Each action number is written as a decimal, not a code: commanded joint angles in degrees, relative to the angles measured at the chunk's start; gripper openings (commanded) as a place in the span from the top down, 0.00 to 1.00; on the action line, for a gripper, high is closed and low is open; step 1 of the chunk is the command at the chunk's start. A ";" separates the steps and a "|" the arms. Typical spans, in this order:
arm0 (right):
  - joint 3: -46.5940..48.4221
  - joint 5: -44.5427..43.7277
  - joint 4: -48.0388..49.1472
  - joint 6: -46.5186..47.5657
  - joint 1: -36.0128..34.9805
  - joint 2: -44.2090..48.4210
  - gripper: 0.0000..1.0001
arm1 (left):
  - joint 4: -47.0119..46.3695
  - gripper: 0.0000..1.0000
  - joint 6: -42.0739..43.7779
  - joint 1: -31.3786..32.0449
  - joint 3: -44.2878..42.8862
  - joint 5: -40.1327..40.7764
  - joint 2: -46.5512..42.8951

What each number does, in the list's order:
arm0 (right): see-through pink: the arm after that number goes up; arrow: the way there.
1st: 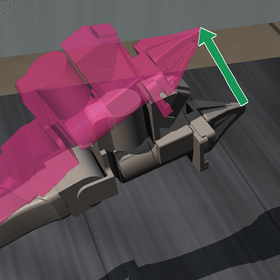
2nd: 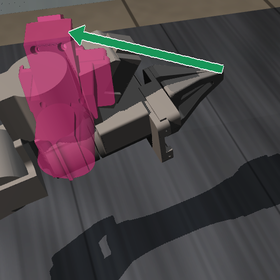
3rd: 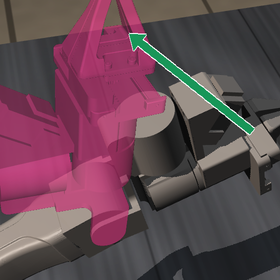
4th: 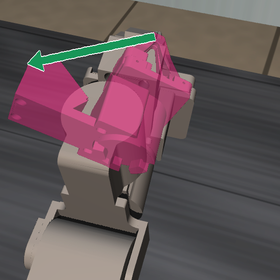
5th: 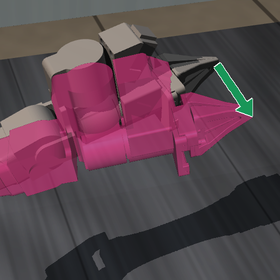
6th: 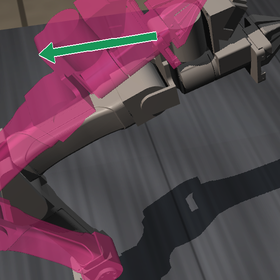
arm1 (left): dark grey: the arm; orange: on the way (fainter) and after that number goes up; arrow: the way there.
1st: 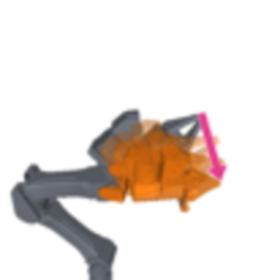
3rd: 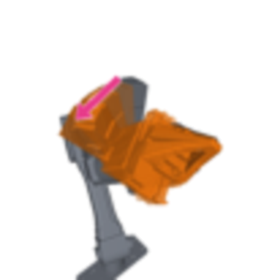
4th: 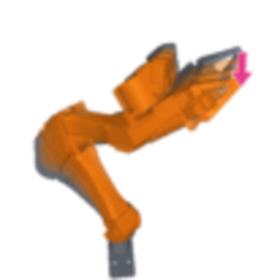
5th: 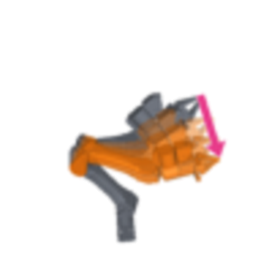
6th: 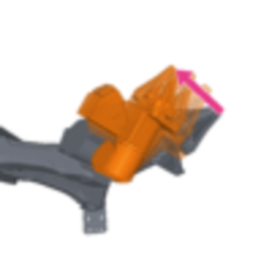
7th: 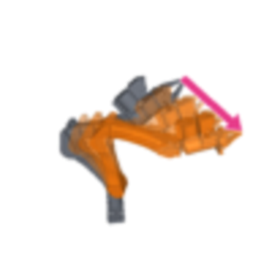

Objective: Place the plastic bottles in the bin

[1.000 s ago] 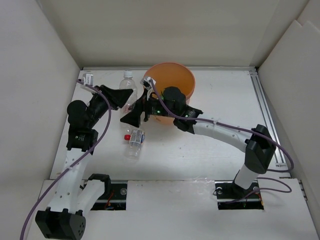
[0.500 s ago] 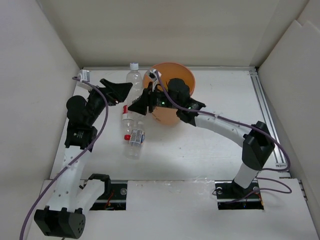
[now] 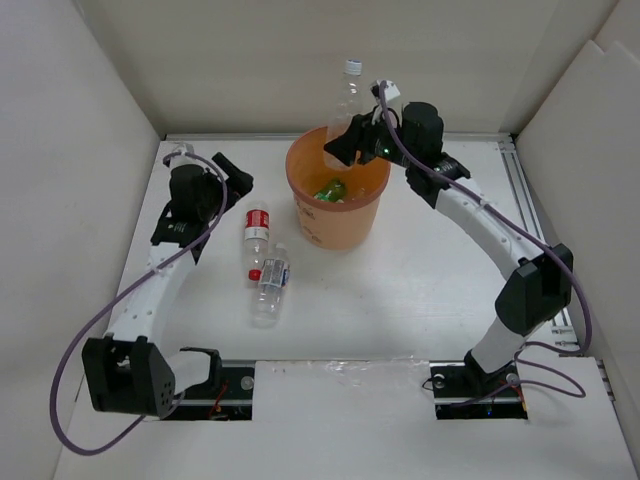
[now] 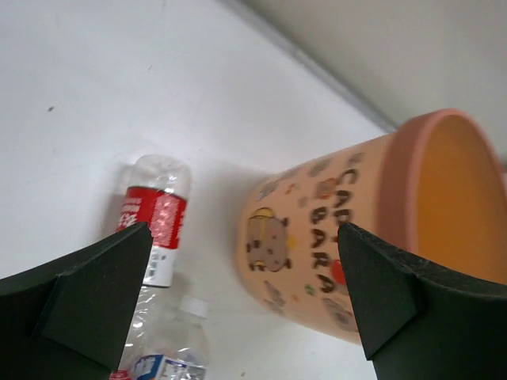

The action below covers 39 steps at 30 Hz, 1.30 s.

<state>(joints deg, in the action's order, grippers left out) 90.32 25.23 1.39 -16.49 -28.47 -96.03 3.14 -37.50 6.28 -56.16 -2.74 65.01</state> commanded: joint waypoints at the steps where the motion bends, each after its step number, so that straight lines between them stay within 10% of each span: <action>1: 3.63 -0.79 -3.92 4.61 0.95 0.14 0.76 | 0.47 0.00 0.85 -0.13 1.22 1.95 2.13; 2: 4.24 -0.80 -3.94 4.63 0.96 -0.38 0.37 | 0.47 0.00 0.85 -0.13 1.23 1.95 2.92; 5: 4.25 -5.36 -6.04 6.90 1.49 -0.39 0.00 | 0.37 0.00 0.85 1.09 1.24 2.29 6.43; 14: 4.25 -22.66 -13.07 9.55 -1.32 3.74 0.00 | 8.54 0.00 -0.91 8.83 -3.16 16.27 16.72; 33: -16.22 -21.64 -8.24 9.55 -7.83 26.33 0.00 | 10.74 0.05 -2.22 8.83 -10.54 23.99 35.00; 39: -20.71 -26.79 -8.24 9.55 -13.88 31.33 0.00 | 13.56 0.38 -5.21 6.73 -12.83 26.99 42.04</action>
<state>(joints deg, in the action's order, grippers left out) 70.57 2.11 -9.74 -7.42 -38.70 -67.72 13.21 -40.18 14.41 -67.37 20.51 106.13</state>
